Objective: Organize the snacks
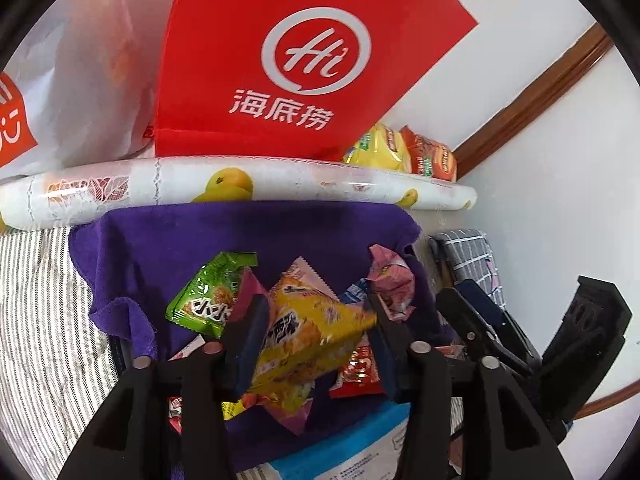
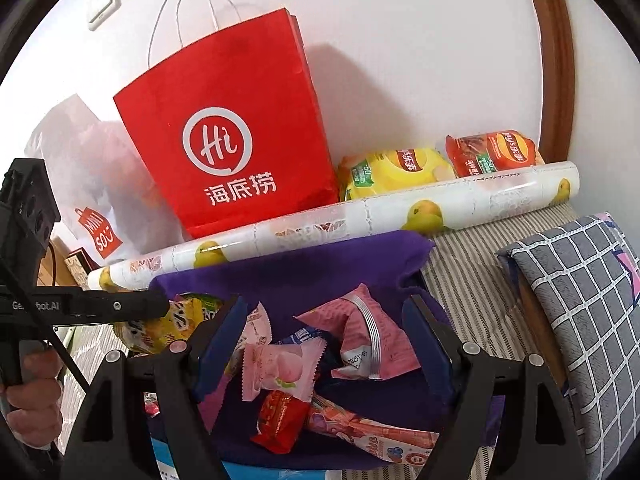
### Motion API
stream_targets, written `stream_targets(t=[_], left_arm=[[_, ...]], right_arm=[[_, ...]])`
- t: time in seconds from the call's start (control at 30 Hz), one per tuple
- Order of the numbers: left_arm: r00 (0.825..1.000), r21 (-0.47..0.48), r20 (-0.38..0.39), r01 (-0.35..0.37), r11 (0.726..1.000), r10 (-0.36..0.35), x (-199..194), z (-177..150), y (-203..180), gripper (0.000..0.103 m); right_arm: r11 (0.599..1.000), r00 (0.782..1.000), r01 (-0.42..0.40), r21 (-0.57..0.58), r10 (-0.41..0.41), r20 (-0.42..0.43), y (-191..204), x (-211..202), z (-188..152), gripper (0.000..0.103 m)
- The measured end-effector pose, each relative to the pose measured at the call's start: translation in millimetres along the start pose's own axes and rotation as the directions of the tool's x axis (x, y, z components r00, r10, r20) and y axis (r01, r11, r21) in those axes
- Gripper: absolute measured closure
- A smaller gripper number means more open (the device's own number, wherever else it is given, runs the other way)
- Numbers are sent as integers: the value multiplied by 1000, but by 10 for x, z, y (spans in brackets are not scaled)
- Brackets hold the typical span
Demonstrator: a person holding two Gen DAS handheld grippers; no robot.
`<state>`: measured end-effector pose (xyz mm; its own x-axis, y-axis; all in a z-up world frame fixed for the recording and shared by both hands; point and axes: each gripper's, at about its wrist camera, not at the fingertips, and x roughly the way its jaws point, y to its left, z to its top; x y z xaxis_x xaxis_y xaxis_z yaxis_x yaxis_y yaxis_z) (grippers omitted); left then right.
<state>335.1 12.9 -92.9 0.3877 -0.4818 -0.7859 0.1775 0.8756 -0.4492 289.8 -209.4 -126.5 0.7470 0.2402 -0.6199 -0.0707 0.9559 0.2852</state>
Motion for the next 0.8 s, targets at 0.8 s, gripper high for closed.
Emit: stream_targets(t=[0.8], left_arm=[[990, 171, 140, -47, 984, 23, -776, -242, -645, 31]], right_arm=[[1000, 1000, -4, -19, 4, -8, 245, -924, -140, 23]])
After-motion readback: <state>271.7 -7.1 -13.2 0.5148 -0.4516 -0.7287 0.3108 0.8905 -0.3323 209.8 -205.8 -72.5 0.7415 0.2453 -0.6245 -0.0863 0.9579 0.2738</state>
